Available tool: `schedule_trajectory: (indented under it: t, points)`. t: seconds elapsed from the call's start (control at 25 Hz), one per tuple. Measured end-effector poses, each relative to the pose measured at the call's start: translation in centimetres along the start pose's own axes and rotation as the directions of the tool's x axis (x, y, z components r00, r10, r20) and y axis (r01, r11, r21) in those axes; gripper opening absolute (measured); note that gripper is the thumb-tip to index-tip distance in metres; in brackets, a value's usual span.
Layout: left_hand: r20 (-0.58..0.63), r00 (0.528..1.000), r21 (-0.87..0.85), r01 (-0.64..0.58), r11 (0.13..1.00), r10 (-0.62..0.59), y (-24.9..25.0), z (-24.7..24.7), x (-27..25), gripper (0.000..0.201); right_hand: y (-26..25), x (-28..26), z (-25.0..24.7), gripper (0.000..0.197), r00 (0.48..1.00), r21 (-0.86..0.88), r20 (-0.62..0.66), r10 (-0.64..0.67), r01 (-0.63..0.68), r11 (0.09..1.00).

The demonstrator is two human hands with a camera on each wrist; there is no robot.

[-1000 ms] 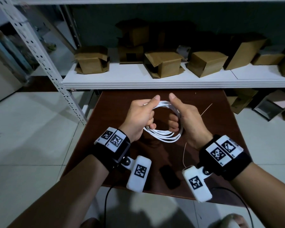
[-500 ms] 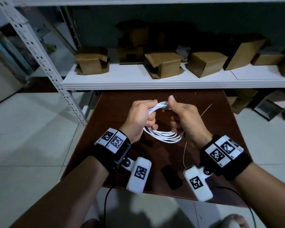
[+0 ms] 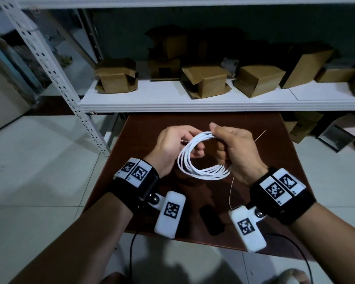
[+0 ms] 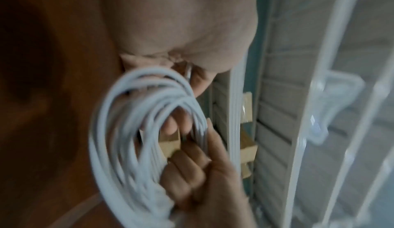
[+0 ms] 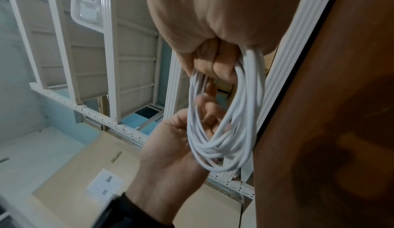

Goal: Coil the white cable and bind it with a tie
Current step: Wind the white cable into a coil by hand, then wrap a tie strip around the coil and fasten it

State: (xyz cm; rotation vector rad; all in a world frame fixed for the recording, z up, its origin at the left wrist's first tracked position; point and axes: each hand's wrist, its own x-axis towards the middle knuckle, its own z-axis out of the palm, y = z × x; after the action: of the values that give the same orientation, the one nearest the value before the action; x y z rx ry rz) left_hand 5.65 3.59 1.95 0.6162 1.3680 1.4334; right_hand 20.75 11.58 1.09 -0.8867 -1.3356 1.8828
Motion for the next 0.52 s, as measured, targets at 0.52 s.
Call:
schedule_trajectory:
  t: [0.52]
  points:
    - [0.247, 0.962, 0.463, -0.225, 0.857, 0.119, -1.7, 0.4, 0.8, 0.037, 0.1, -0.3, 0.6, 0.044, 0.992, -0.112, 0.01, -0.124, 0.125, 0.986]
